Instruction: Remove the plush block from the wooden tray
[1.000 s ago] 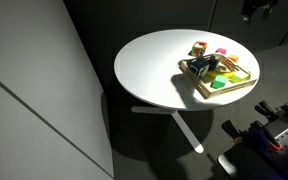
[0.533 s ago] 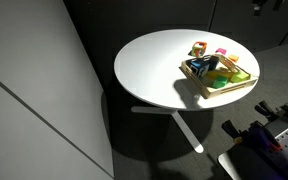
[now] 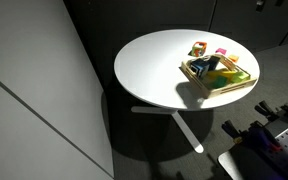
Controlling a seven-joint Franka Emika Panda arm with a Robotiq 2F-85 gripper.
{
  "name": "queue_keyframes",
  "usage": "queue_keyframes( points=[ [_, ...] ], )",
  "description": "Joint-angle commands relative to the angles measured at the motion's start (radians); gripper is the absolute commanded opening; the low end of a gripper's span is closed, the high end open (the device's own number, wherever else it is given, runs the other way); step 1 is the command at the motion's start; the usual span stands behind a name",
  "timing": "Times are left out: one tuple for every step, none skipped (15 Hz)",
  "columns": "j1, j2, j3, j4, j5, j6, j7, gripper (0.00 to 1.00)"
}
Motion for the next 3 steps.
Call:
queue_keyframes(
  points=[
    [-0.011, 0.002, 0.011, 0.002, 0.002, -0.003, -0.002, 1.00],
    [-0.011, 0.002, 0.011, 0.002, 0.002, -0.003, -0.002, 1.00],
    [-0.011, 0.002, 0.011, 0.002, 0.002, -0.003, -0.002, 1.00]
  ],
)
